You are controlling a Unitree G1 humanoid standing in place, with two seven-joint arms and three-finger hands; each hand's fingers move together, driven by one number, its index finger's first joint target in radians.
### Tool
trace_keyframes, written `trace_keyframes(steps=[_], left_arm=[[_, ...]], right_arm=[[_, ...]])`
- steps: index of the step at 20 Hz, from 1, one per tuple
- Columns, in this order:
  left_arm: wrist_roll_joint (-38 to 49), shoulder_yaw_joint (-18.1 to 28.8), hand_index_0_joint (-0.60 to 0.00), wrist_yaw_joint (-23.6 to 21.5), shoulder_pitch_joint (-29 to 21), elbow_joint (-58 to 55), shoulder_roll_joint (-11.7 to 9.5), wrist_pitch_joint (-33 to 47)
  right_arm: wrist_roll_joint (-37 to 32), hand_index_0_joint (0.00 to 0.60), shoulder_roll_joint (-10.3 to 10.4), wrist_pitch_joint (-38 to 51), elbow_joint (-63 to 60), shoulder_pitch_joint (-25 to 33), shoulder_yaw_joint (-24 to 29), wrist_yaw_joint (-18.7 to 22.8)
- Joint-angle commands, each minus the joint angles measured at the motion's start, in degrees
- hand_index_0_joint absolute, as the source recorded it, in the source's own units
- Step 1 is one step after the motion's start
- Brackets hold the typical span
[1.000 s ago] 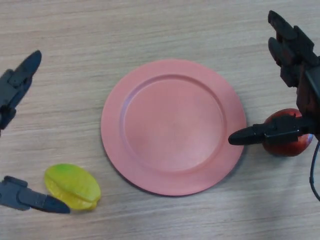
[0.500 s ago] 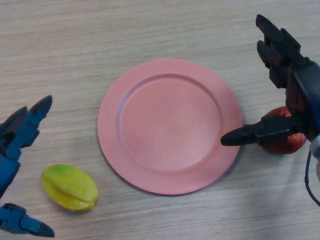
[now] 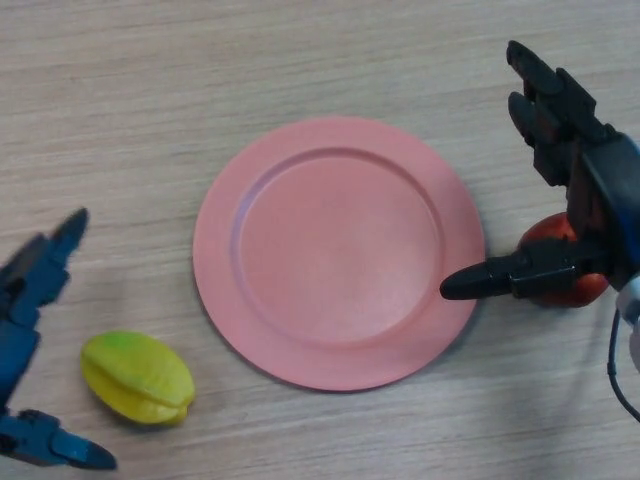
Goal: Pick up the yellow starfruit and place it on the plate
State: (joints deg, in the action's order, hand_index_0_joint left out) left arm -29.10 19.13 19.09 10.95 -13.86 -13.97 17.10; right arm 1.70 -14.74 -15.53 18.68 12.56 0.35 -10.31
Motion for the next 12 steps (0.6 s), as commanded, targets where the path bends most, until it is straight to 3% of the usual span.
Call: trace_keyframes(steps=[1,2,3,6,7,8,12], left_arm=[[0.61,3.01,0.0,-4.53,-0.28,-1.49,-2.31,4.61],[0.82,2.46,0.0,-4.81,-0.35,-0.63,-2.37,5.0],[0.85,2.32,-0.05,-4.86,-0.34,-0.44,-2.37,5.1],[1.12,1.52,-0.45,-4.58,0.3,0.79,-2.24,5.53],[1.08,1.1,-0.549,-4.79,0.77,2.04,-2.13,6.21],[1.16,0.55,-0.6,-4.78,1.39,3.24,-2.07,7.41],[-1.53,-0.68,-0.6,-5.65,2.08,7.12,-2.68,13.39]], right_arm=[[-2.86,0.0,-0.83,8.34,3.39,1.57,3.37,1.67],[-3.0,0.0,-0.73,8.59,3.6,1.32,3.38,1.75],[-3.11,0.0,-0.72,8.58,3.72,1.28,3.44,1.76],[-4.59,0.0,-0.98,8.08,4.64,1.78,4.17,2.28],[-5.19,0.0,-1.16,7.96,4.94,1.85,4.34,2.72],[-5.65,0.0,-1.31,7.6,5.2,2.11,4.46,3.03],[-4.96,0.0,-1.81,7.22,5.72,2.22,4.77,2.21]])
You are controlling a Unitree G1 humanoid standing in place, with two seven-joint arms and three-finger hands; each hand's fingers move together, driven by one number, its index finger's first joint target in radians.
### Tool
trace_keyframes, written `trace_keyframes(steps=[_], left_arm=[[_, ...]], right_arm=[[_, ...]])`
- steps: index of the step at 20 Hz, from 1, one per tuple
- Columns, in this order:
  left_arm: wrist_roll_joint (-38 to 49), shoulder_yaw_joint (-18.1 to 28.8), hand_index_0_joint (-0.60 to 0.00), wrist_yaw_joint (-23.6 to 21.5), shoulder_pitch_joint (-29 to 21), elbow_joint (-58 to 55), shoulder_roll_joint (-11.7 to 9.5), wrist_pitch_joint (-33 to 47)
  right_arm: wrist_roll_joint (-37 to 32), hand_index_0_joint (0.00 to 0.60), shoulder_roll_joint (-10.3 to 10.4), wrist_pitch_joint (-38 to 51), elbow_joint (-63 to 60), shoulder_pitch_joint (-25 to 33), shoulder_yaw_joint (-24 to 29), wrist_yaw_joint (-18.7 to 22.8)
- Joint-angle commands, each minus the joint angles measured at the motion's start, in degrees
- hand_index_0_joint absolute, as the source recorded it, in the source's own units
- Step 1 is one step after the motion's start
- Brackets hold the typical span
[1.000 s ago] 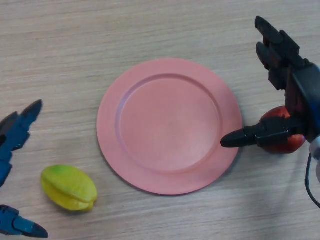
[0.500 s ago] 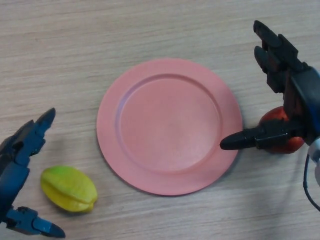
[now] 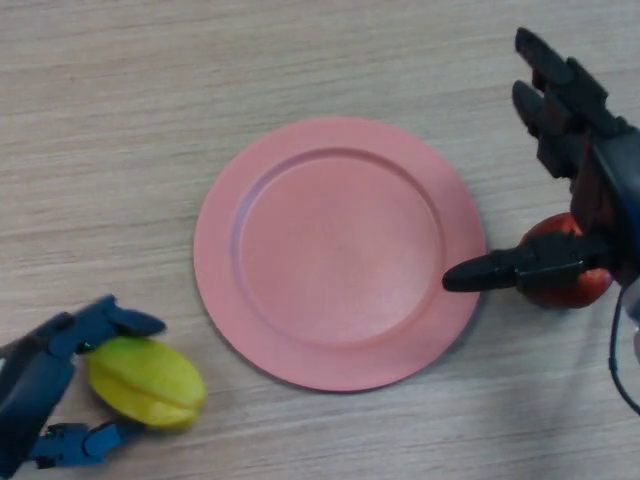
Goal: Pick up the yellow starfruit and place it on the plate
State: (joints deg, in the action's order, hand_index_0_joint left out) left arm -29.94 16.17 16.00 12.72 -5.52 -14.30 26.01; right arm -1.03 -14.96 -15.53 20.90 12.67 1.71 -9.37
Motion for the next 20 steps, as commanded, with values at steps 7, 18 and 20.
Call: trace_keyframes(steps=[7,18,20], left_arm=[[1.97,5.29,-0.6,-1.53,1.89,-4.93,-1.42,5.93],[19.44,1.33,-0.6,14.88,-1.33,-30.36,1.71,-19.88],[16.36,-1.84,-0.6,12.25,-4.13,-27.8,0.51,-20.17]], right_arm=[[-2.42,0.0,-1.29,6.82,4.32,1.97,3.22,1.77],[-1.85,0.0,-1.98,6.73,4.18,1.75,4.15,1.74],[-2.0,0.0,-2.12,6.41,4.55,1.47,4.46,1.47]])
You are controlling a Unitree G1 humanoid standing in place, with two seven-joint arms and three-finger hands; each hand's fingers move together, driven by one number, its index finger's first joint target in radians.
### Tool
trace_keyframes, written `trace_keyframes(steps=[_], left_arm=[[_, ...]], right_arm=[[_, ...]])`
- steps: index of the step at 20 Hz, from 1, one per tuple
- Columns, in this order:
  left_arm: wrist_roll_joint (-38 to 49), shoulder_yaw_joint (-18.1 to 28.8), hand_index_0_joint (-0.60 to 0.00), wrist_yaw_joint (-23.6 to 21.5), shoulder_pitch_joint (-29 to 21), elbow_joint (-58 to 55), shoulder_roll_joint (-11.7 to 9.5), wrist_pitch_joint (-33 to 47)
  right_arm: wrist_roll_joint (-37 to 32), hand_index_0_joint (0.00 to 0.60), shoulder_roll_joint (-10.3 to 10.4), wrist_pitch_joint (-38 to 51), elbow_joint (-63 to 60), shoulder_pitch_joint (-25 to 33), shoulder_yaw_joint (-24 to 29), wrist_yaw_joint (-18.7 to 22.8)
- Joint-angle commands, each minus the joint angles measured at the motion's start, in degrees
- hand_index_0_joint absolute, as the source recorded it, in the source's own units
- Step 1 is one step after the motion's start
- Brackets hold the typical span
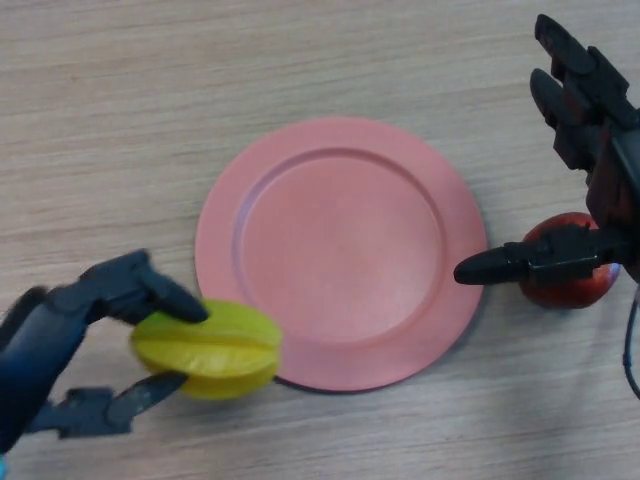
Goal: Pick up the yellow starfruit and place it on the plate
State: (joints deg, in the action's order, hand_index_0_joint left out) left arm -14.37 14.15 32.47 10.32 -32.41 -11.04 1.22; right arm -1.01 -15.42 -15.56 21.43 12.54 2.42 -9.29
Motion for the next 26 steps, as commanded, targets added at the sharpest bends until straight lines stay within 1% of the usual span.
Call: trace_keyframes(steps=[1,2,3,4,5,7,9,10,12,14,16,18,21,23,24,25,26], left_arm=[[-2.37,-1.49,-0.6,-7.81,-3.23,2.67,-3.26,8.51],[-7.33,-3.34,-0.6,-13.89,-6.08,8.65,-4.54,14.72],[-9.81,-4.02,-0.6,-18.53,-7.77,11.85,-4.97,17.82],[-13.85,-5.08,-0.6,-24.89,-10.36,15.92,-5.69,20.84],[-15.54,-6.11,-0.6,-27.44,-11.88,18.03,-6.17,21.62],[-16.74,-8.86,-0.6,-27.7,-14.77,20.73,-6.58,20.79],[-17.87,-11.04,-0.6,-28.77,-17.44,22.0,-5.76,18.39],[-17.42,-11.9,-0.6,-30.28,-19.74,22.64,-5.22,17.13],[-17.98,-13.08,-0.6,-33.6,-21.96,25.64,-4.77,18.32],[-14.98,-13.64,-0.6,-33.82,-23.2,27.01,-4.1,17.86],[-14.96,-13.69,-0.6,-36.18,-24.61,28.88,-3.98,19.18],[-10.37,-13.89,-0.6,-35.5,-25.07,29.07,-3.29,18.6],[-8.18,-14.35,-0.6,-34.48,-25.18,28.53,-2.88,17.33],[-8.63,-14.56,-0.401,-34.49,-24.92,28.43,-2.75,16.62],[-9.77,-14.66,-0.252,-35.04,-24.67,28.52,-2.75,16.53],[-10.73,-14.7,-0.152,-35.59,-24.44,28.61,-2.75,16.39],[-11.9,-14.62,-0.018,-36.08,-23.79,28.16,-2.8,15.59]], right_arm=[[-2.11,0.0,-1.74,6.18,4.23,1.51,3.92,1.3],[-2.31,0.0,-1.84,6.05,4.65,1.43,4.23,1.34],[-2.26,0.0,-1.87,6.09,4.8,1.36,4.24,1.51],[-2.04,0.0,-1.97,5.87,5.04,1.7,4.25,1.9],[-1.77,0.0,-2.01,6.01,4.97,2.02,4.22,2.24],[-0.86,0.0,-2.07,6.46,4.69,2.25,4.08,2.54],[-0.61,0.0,-2.22,5.89,5.15,2.23,4.31,2.35],[-0.58,0.0,-2.45,4.84,6.0,2.18,4.53,1.83],[-0.94,0.0,-2.51,3.68,6.96,2.43,4.87,2.21],[-1.25,0.0,-2.33,4.56,8.14,2.59,4.83,3.71],[-1.24,0.0,-2.45,4.12,8.94,3.1,4.6,3.98],[-1.52,0.0,-2.54,2.44,10.12,3.19,4.84,3.72],[-1.49,0.0,-2.6,2.14,11.14,2.52,5.21,3.81],[-1.18,0.0,-2.71,2.33,11.37,2.47,5.31,3.94],[-1.35,0.0,-2.66,2.7,11.74,2.29,5.56,4.13],[-1.52,0.0,-2.68,2.8,12.28,2.13,5.78,4.47],[-2.02,0.0,-2.91,1.75,13.92,1.94,6.2,4.93]])
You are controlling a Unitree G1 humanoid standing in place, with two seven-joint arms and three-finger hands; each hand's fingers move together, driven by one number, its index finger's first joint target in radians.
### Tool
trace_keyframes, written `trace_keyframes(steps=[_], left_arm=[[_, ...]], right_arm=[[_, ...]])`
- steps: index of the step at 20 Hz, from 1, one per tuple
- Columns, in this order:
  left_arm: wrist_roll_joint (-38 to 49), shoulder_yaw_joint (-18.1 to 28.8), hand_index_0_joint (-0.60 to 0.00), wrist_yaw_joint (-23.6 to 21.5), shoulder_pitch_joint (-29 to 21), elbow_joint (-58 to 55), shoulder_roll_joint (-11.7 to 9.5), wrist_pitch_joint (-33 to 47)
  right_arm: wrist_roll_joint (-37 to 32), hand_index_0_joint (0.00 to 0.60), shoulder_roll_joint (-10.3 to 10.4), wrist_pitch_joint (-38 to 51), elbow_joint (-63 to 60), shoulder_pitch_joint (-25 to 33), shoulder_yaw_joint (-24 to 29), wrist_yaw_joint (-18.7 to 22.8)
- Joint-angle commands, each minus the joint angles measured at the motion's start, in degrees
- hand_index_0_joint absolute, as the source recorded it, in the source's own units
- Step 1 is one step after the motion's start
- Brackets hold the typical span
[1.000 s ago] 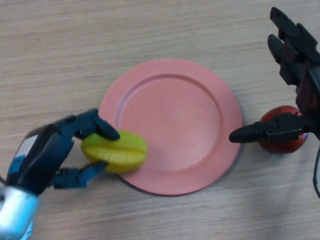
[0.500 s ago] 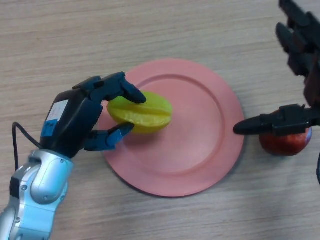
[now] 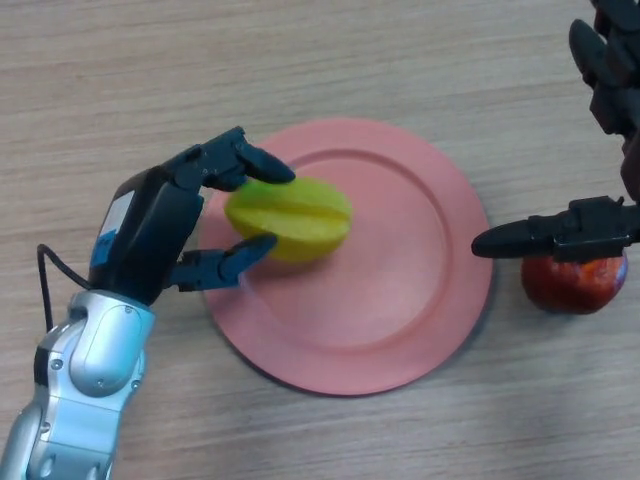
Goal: Pick up the yellow starfruit and place it on the plate
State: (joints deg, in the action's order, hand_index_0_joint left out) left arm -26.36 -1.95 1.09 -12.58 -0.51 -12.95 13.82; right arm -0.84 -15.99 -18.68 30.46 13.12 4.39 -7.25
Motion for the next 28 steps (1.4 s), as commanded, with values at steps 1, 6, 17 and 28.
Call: trace_keyframes(steps=[1,6,17,28], left_arm=[[0.35,1.64,0.0,-4.07,-0.4,-4.81,-0.98,1.97],[6.41,2.9,0.0,0.99,3.22,-14.82,-0.99,-7.13],[23.93,12.75,0.0,4.43,3.06,-26.57,-5.38,-14.18],[31.98,15.09,0.0,1.72,1.96,-27.81,-6.89,-17.12]], right_arm=[[-2.17,0.0,-2.44,4.18,5.6,1.19,4.24,2.92],[-0.78,0.0,-1.65,4.78,5.43,0.92,3.12,3.6],[-7.34,0.0,-1.04,5.12,3.0,0.36,3.71,2.76],[-7.25,0.0,-1.78,5.53,-1.66,0.29,3.68,2.37]])
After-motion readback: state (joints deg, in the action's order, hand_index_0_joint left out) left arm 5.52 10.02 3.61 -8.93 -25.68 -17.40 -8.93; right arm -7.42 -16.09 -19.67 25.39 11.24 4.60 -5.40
